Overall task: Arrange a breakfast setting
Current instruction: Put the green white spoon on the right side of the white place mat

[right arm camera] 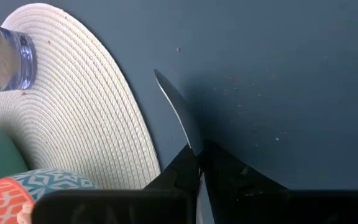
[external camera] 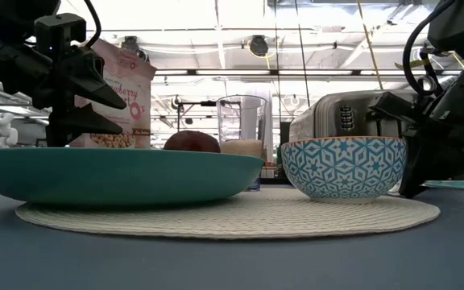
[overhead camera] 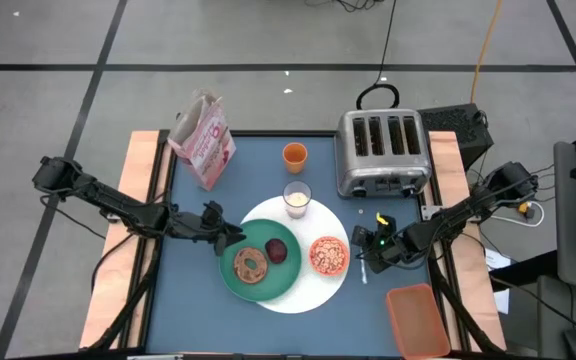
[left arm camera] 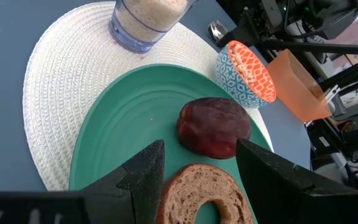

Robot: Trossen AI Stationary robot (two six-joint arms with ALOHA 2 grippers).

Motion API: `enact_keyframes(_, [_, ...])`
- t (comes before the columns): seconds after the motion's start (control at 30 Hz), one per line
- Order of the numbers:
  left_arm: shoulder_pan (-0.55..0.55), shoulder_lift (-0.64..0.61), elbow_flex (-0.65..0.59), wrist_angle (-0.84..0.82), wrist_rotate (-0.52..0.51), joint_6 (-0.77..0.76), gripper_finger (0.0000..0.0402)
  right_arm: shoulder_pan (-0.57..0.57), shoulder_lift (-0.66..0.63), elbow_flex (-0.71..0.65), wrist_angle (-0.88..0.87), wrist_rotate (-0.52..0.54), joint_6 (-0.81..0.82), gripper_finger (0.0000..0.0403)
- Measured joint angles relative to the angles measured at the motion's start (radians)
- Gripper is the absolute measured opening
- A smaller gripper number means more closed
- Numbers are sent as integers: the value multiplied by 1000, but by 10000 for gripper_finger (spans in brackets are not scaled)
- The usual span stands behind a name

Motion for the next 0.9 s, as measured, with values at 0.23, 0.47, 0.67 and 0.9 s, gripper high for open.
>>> enact_keyframes(0.23, [0,0,0,0,0,4,202,0,0,0,1,-1,-1,18])
enact_keyframes(0.47, [0,0,0,0,0,6,202,0,-1,0,5,1,-3,63])
enact_keyframes(0.67, [0,0,0,0,0,6,202,0,-2,1,-4,3,-2,97])
enact_keyframes(0.9, [0,0,0,0,0,6,202,-1,-2,3,-30,-17,-83,109])
